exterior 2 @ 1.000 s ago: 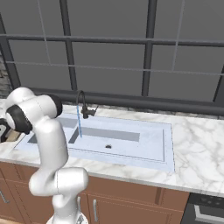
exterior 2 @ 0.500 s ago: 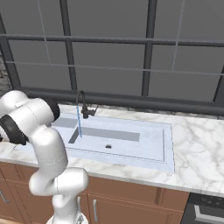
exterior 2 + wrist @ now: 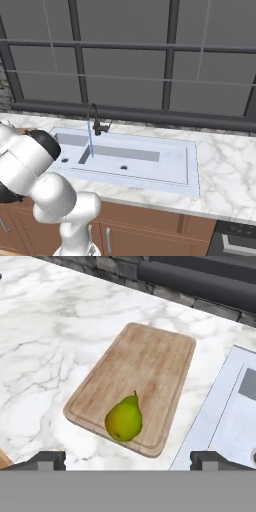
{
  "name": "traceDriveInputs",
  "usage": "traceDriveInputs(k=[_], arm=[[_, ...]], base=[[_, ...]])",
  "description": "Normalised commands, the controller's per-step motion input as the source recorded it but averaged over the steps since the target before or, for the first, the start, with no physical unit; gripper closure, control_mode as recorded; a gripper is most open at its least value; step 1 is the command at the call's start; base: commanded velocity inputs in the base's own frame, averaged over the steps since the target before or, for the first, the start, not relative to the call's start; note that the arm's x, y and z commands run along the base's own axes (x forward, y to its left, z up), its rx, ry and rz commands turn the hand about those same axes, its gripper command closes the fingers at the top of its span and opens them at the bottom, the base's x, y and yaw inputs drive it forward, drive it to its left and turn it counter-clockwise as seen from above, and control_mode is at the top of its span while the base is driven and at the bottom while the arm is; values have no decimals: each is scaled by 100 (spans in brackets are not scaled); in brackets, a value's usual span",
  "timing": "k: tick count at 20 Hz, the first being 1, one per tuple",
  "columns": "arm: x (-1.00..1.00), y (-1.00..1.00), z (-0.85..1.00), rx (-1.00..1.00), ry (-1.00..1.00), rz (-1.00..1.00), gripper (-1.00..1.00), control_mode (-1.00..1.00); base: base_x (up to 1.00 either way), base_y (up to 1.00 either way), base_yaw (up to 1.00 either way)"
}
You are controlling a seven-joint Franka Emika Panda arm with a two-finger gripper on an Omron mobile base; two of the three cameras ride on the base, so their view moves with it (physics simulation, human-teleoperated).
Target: Pick the pear from the sink and place it on the cutting board to airdry. Then turn off the sink faucet.
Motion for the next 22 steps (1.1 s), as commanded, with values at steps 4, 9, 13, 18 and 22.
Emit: traceDriveInputs(k=[4, 9, 13, 18, 22], arm=[[-41, -35, 52, 4, -2, -6, -100, -100], [-43, -31, 51, 2, -3, -8, -100, -100], [-45, -29, 59, 0, 0, -9, -100, -100], [-48, -33, 62, 5, 5, -13, -100, -100], [-24, -19, 15, 5, 13, -18, -100, -100]], base=[[0, 0, 0], [0, 0, 0], [0, 0, 0], [0, 0, 0], [0, 0, 0]])
